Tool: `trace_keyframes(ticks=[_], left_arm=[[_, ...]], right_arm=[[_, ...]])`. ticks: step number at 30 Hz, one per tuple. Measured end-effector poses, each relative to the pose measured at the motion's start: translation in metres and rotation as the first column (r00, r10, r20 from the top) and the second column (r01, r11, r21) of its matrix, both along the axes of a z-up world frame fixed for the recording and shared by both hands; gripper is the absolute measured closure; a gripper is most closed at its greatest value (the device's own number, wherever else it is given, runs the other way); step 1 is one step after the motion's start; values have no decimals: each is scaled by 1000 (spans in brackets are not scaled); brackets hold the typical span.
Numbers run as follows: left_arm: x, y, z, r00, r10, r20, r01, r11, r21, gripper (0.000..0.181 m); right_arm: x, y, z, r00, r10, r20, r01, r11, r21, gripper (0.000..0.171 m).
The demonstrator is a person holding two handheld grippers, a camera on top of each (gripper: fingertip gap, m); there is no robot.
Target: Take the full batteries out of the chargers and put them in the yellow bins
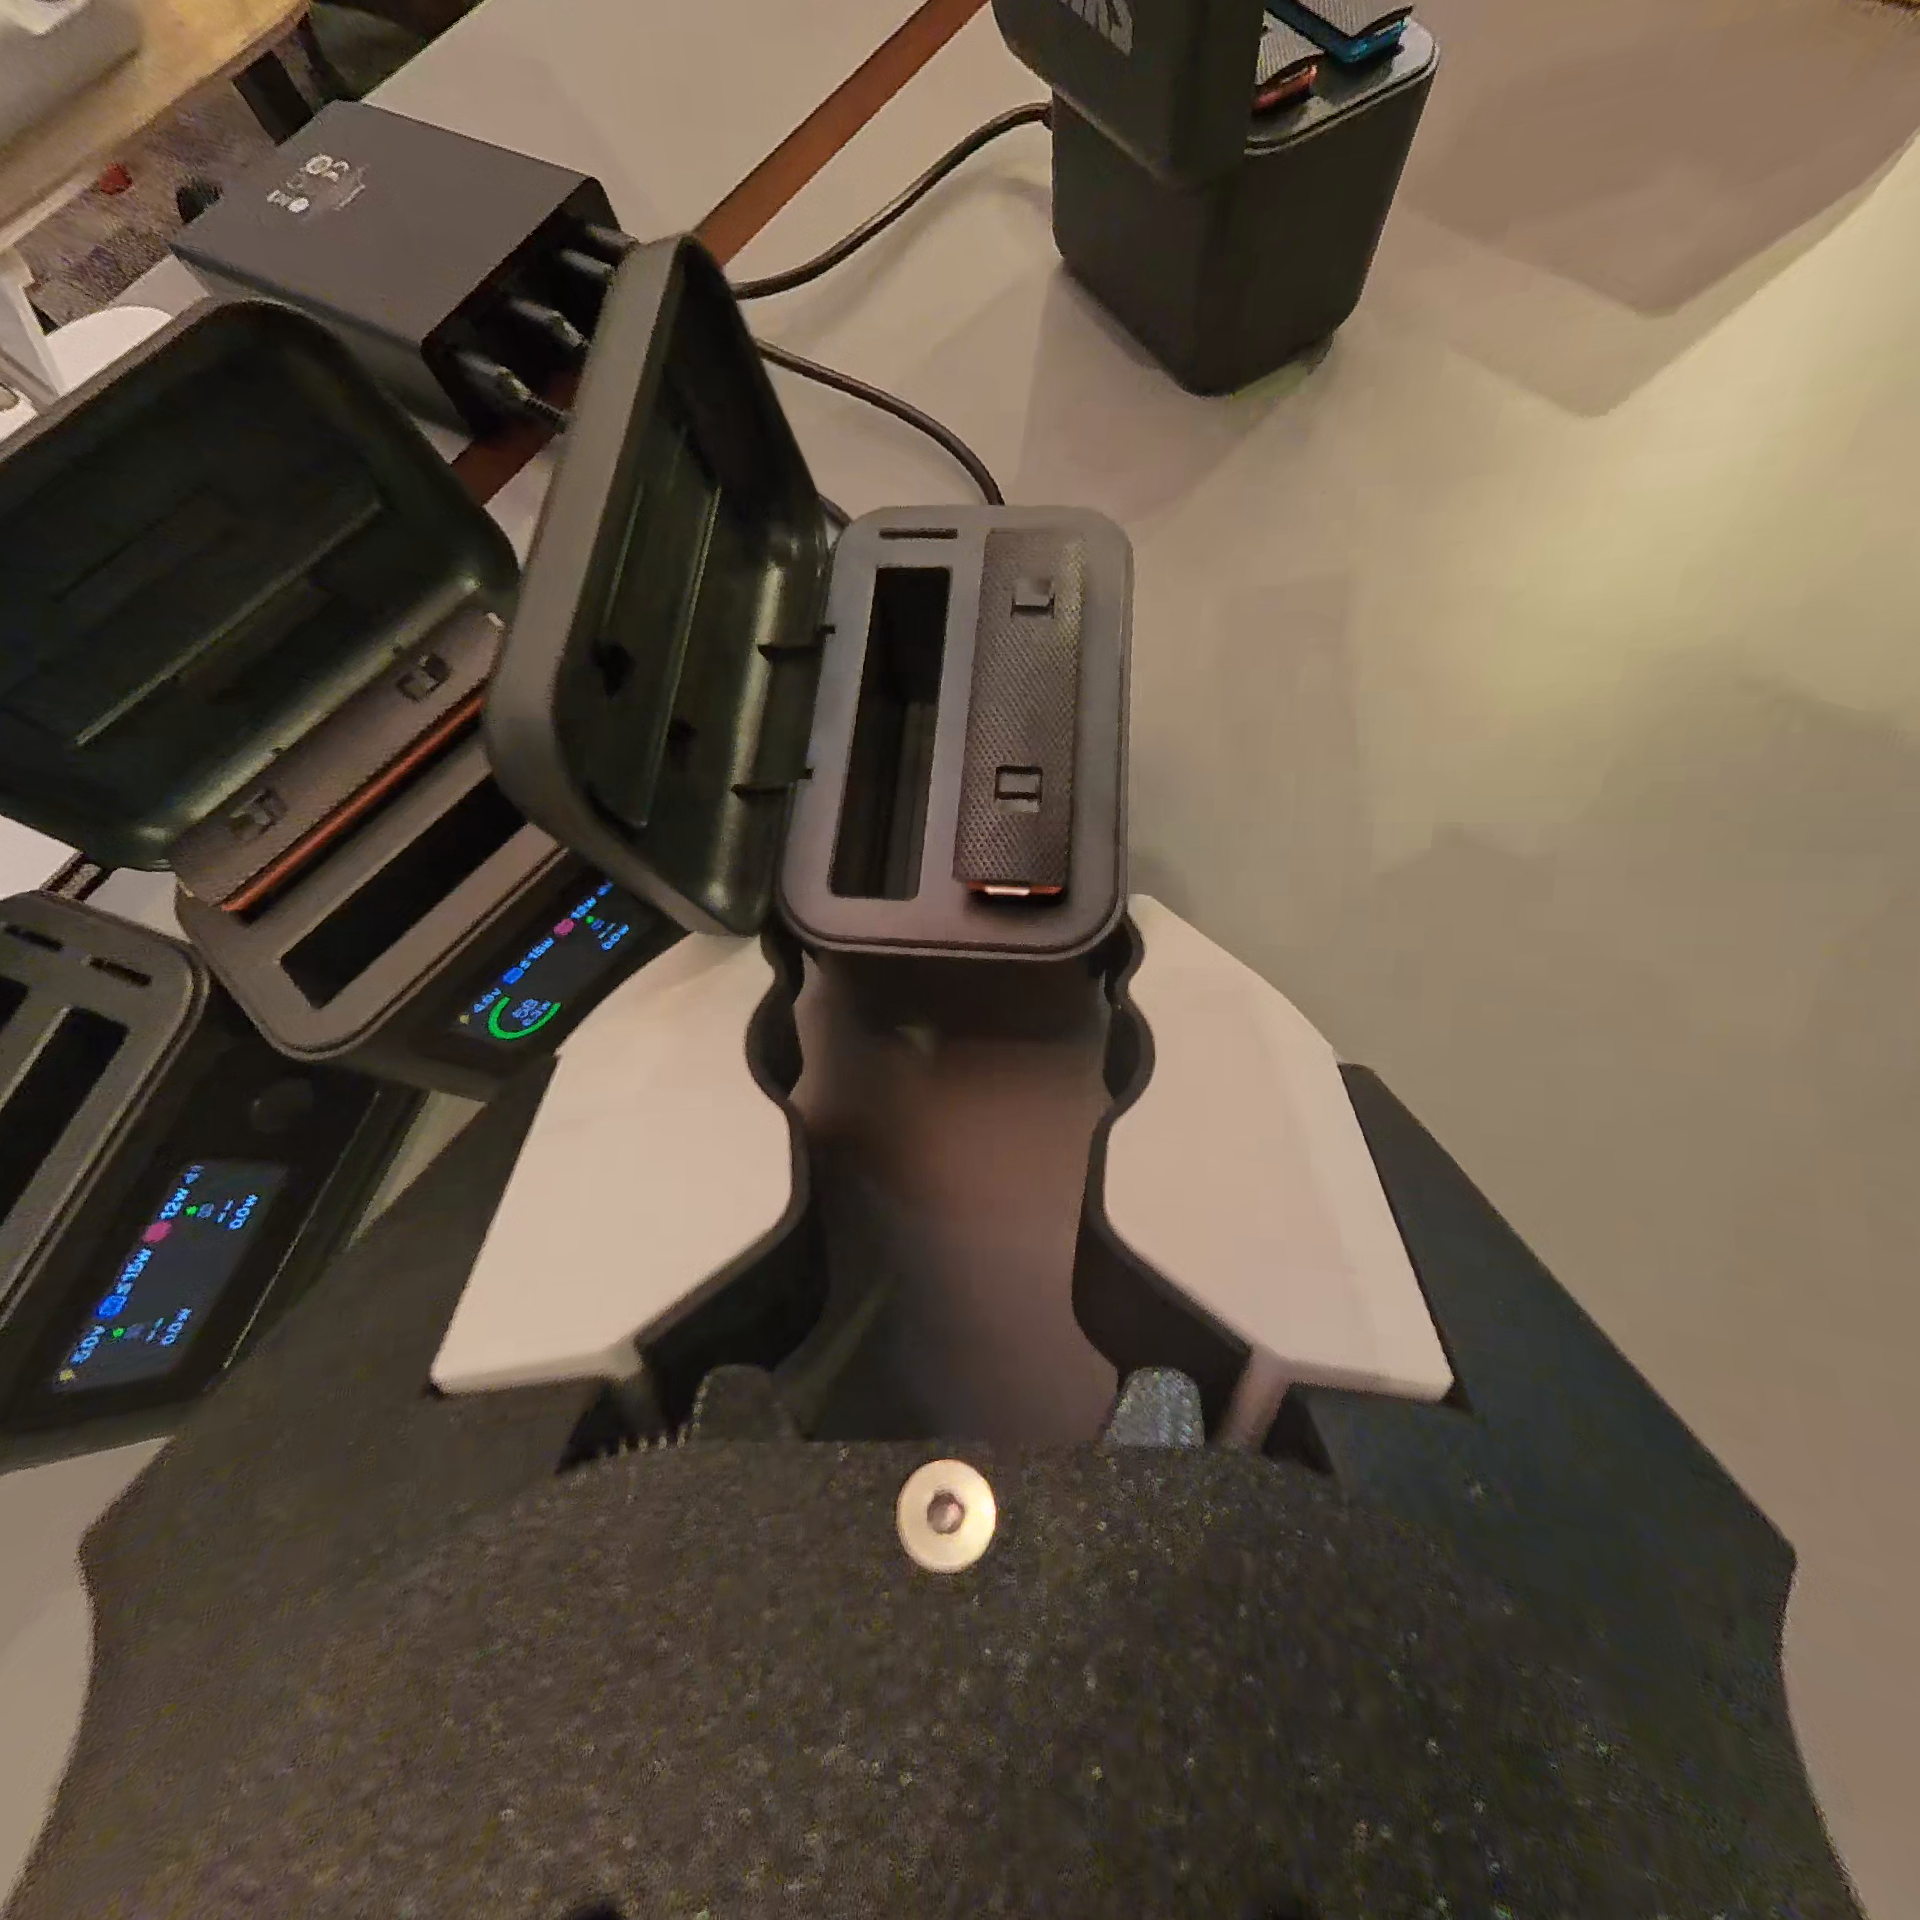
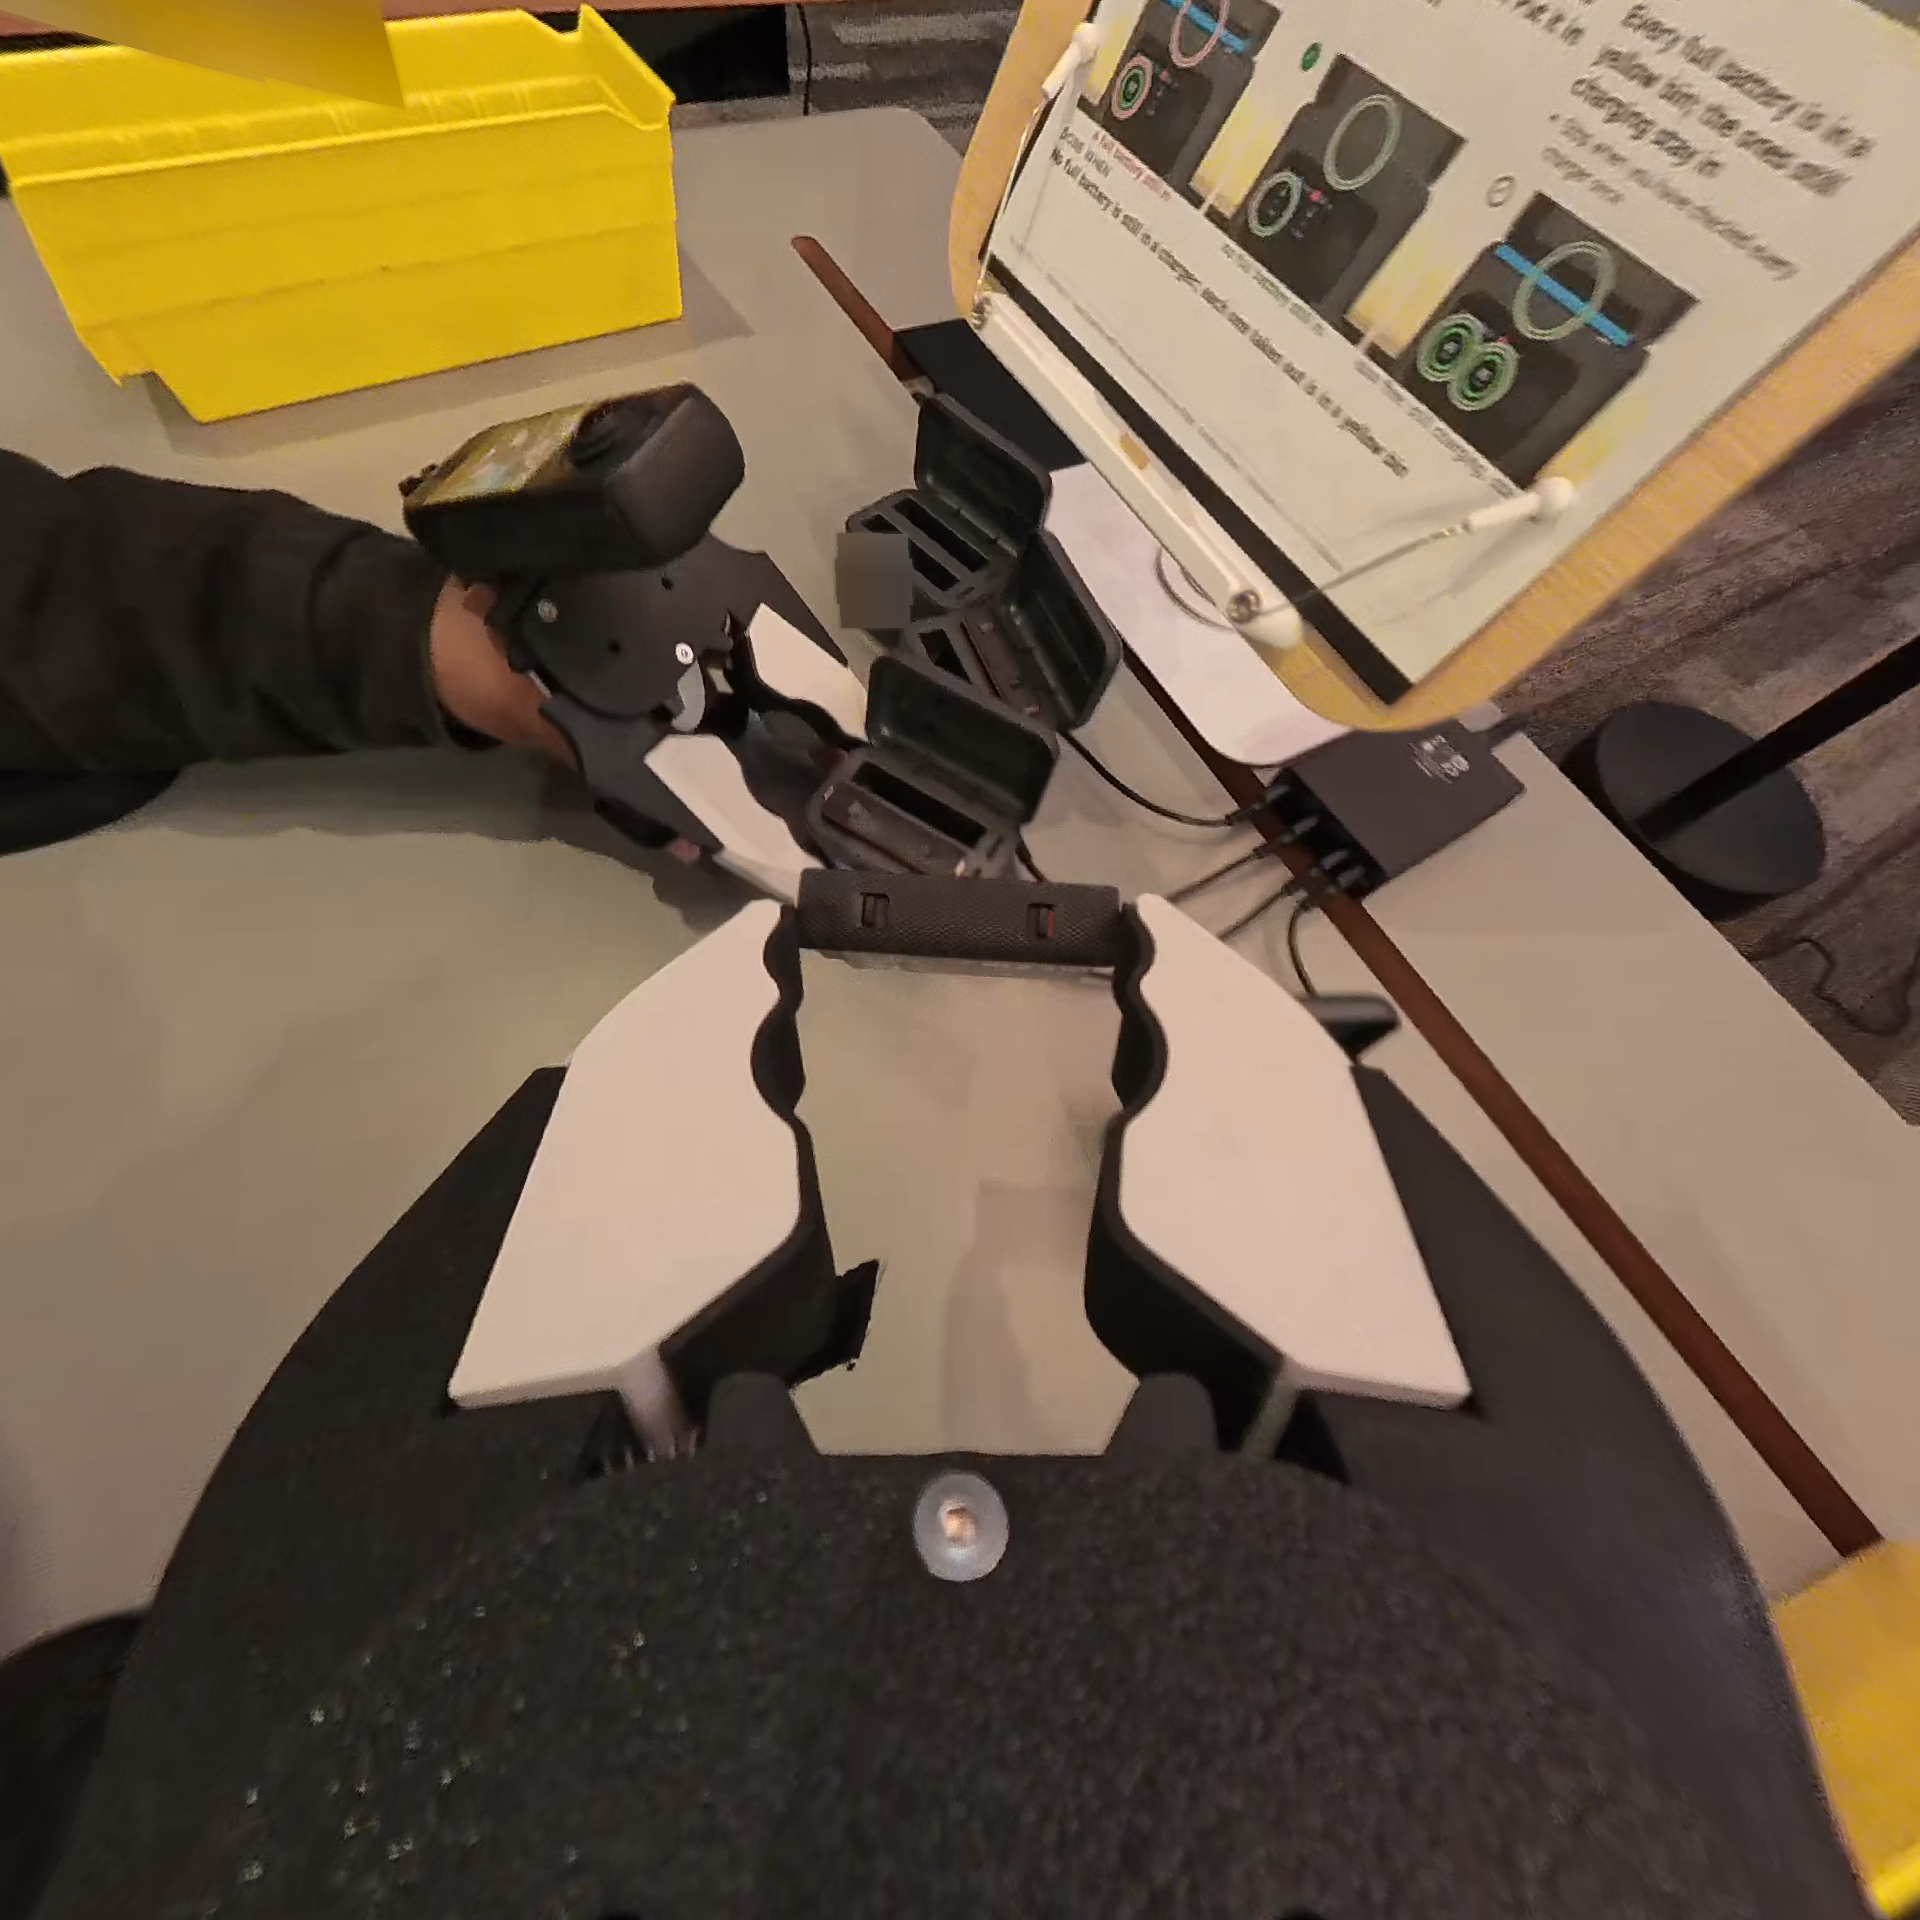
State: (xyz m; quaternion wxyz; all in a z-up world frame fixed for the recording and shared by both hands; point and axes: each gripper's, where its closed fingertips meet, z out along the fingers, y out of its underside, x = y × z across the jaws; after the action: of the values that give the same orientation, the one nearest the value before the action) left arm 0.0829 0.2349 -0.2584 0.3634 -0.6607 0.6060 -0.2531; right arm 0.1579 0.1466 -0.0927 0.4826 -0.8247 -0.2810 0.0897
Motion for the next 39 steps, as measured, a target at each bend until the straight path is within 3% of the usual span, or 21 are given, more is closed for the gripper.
trace_keyframes(ticks=[7, 11, 17, 24, 30, 35, 39], left_arm=[[-23, 4, 9, 996, -54, -76, 58, 997, 47, 109], [-30, 0, 37, 991, -126, -55, 135, 969, 209, 122], [-8, -71, 91, 914, -390, 107, 304, 837, 455, 139], [-4, -152, 107, 807, -561, 182, 385, 735, 557, 136], [-26, -194, 108, 746, -613, 258, 424, 738, 525, 133], [-41, -194, 115, 764, -561, 318, 355, 777, 520, 133], [-50, -181, 121, 784, -504, 363, 283, 810, 514, 136]], right_arm=[[36, -50, -5, 995, -80, -66, 83, 995, 46, 113], [31, -73, -5, 990, -82, -118, 100, 983, 152, 113], [5, -101, -1, 971, -76, -227, 148, 936, 319, 113], [-58, -118, -2, 907, -84, -414, 254, 891, 375, 113], [-102, -115, -14, 805, -158, -572, 367, 890, 270, 113], [-132, -102, -20, 772, -198, -604, 420, 872, 251, 113], [-149, -92, -22, 789, -202, -580, 430, 856, 287, 113]])
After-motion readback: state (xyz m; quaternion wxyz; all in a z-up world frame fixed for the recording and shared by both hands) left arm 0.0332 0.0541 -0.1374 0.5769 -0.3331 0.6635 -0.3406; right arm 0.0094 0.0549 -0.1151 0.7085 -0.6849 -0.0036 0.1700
